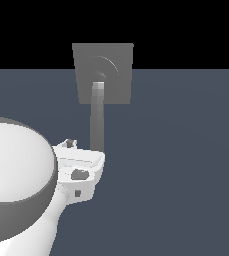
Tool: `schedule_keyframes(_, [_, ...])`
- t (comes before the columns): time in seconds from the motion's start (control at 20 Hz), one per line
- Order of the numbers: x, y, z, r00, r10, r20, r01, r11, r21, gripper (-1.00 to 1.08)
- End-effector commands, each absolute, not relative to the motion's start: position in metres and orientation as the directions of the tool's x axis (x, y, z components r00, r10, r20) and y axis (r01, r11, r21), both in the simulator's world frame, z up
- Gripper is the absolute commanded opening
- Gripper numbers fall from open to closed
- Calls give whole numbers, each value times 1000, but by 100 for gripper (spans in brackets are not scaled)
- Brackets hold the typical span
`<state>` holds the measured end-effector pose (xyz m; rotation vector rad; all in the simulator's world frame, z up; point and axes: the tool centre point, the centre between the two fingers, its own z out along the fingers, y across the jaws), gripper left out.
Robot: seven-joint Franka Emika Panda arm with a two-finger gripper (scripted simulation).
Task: Turn on the faucet by rotating a designated handle.
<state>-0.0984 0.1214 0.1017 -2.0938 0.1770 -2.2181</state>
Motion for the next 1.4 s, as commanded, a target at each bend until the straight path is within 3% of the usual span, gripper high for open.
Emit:
schedule_keyframes(0.0, [-102, 111, 90, -26, -83, 996, -33, -996, -83, -100])
schedule_keyframes(0.45, [-105, 103, 82, -3, -43, 999, -43, -998, -44, -100])
schedule_keyframes(1.35, [-108, 36, 85, -2, -43, 999, -43, -998, -43, -100])
